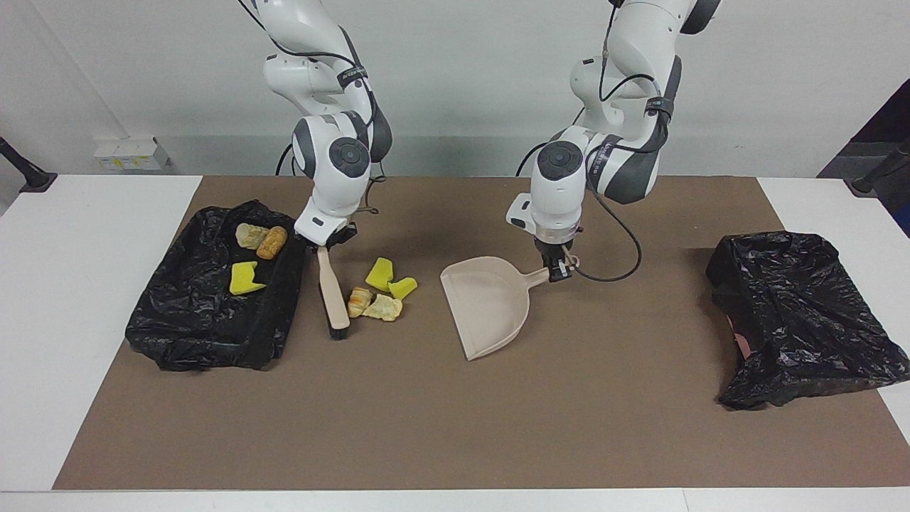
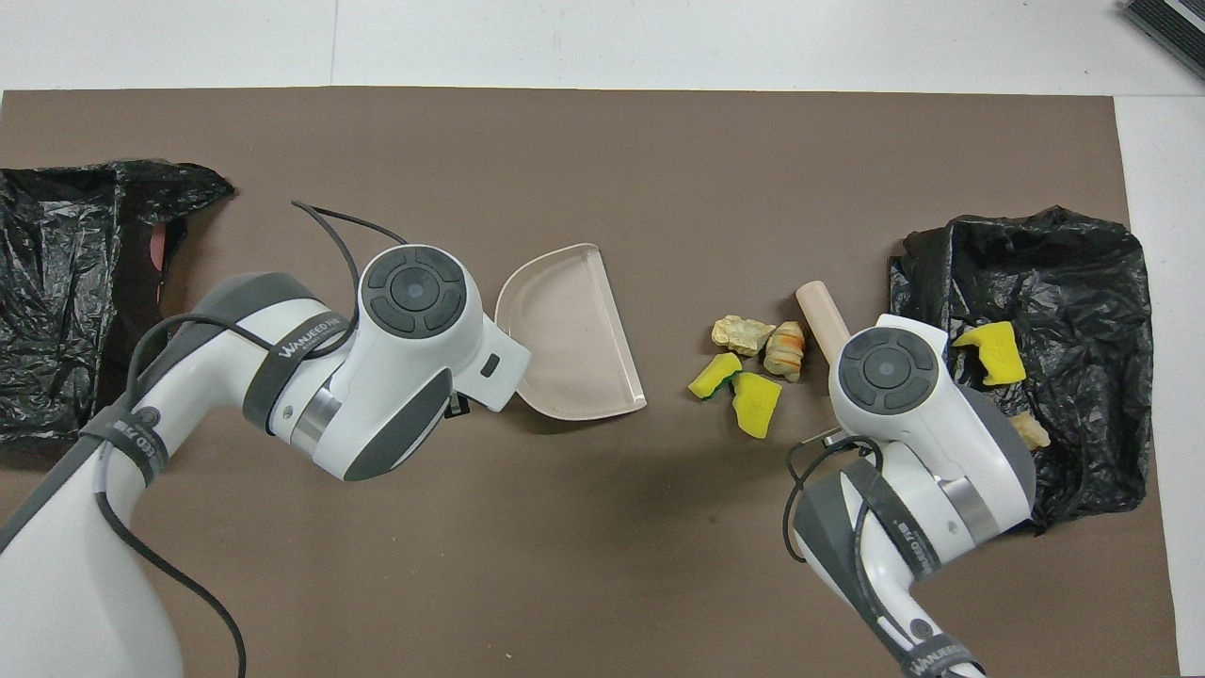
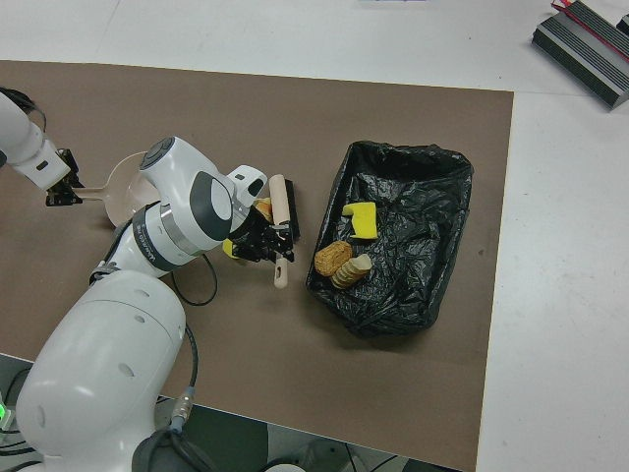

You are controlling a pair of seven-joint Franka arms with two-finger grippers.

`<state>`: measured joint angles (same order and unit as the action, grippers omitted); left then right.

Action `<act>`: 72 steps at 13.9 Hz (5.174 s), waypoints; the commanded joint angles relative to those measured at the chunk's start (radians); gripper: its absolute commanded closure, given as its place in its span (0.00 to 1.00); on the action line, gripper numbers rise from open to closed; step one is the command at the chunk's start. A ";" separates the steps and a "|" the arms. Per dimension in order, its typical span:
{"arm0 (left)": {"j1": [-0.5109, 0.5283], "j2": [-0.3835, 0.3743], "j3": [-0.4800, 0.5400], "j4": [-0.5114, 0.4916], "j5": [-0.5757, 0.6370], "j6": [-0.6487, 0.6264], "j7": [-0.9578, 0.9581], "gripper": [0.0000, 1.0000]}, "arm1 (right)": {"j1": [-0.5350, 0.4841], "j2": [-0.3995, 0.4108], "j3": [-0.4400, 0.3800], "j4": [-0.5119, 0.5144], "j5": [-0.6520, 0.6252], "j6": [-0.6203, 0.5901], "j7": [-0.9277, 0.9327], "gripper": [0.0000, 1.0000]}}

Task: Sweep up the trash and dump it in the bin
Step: 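Sweep the sponge and cork pieces into the dustpan with the right gripper, then carry the dustpan with the left gripper to the other black bag and tip it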

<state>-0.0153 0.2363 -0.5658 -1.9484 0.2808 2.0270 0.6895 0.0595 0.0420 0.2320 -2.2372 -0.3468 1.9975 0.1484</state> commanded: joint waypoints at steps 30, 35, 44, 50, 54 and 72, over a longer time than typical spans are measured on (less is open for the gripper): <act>-0.011 -0.123 -0.005 -0.173 0.035 0.076 0.209 1.00 | -0.003 -0.176 0.191 -0.071 0.443 -0.232 0.165 1.00; -0.032 -0.156 -0.012 -0.201 0.034 0.059 0.202 1.00 | 0.025 -0.061 0.225 -0.064 0.632 -0.060 0.174 1.00; -0.023 -0.169 -0.014 -0.234 0.032 0.082 0.183 1.00 | 0.023 -0.029 0.314 0.054 0.718 -0.044 0.211 1.00; -0.029 -0.154 0.055 -0.228 0.029 0.133 0.234 1.00 | 0.023 -0.126 0.317 0.076 0.565 -0.224 0.220 1.00; -0.032 -0.202 0.159 -0.221 -0.046 0.128 0.413 1.00 | 0.023 -0.200 0.354 0.094 0.575 -0.297 0.333 1.00; -0.020 -0.164 1.072 0.183 -0.483 -0.154 1.306 1.00 | 0.043 -0.014 0.583 -0.061 0.678 0.139 0.574 0.89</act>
<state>-0.0354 -0.0007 0.4352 -1.8614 -0.1704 1.9035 1.9708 0.1079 0.0055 0.8051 -2.2851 0.3438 2.1066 0.6964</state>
